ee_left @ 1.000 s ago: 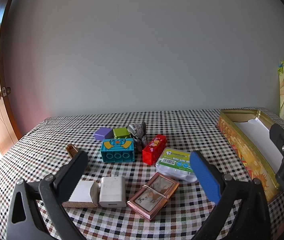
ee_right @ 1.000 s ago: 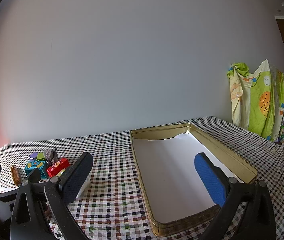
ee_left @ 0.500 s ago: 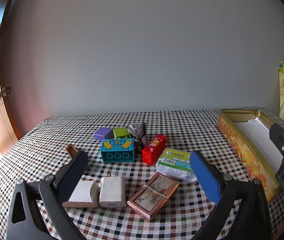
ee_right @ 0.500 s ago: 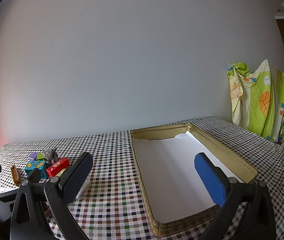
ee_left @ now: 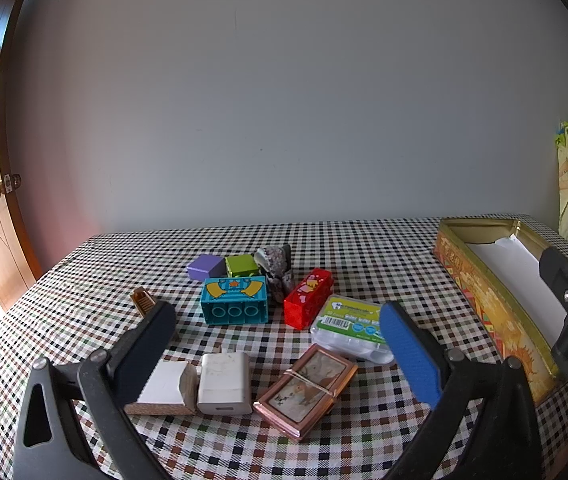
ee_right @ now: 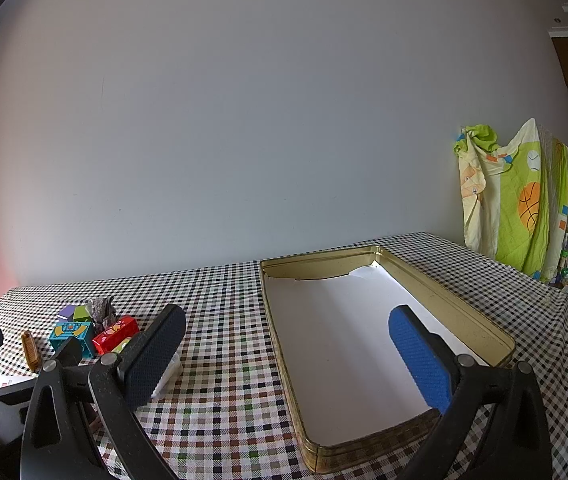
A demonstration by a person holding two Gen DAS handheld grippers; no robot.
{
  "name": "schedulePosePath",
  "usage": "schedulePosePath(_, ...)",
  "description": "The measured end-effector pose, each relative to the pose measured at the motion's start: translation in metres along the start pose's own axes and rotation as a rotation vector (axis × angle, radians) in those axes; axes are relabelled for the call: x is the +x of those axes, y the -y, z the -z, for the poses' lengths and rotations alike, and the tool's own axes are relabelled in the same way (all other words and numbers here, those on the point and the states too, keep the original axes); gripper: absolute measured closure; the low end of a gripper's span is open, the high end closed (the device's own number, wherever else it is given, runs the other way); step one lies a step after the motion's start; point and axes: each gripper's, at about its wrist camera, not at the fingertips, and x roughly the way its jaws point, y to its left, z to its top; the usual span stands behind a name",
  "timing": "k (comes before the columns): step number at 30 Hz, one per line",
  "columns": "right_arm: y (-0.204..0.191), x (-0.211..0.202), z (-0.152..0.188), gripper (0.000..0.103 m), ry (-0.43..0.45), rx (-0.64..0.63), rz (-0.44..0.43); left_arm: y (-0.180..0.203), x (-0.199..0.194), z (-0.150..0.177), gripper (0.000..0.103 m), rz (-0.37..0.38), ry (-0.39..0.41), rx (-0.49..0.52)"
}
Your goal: Organize rigid objects
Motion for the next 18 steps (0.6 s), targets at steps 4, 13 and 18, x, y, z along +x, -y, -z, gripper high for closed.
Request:
schedulePosePath(4, 0.0, -0.0001, -0.0001, 0.0, 0.0, 0.0, 0.0, 0.0, 0.0002, 0.0, 0.0, 0.0, 0.0, -0.001)
schedulePosePath(13, 0.0001, -0.0003, -0.0002, 0.0, 0.0, -0.003, 0.0, 0.0005, -0.0011, 0.0006, 0.0, -0.001, -0.002, -0.006)
schedulePosePath(18, 0.0001, -0.0005, -0.0004, 0.0, 0.001, -0.002, -0.002, 0.001, -0.0005, 0.001, 0.0, 0.003, -0.009, -0.01)
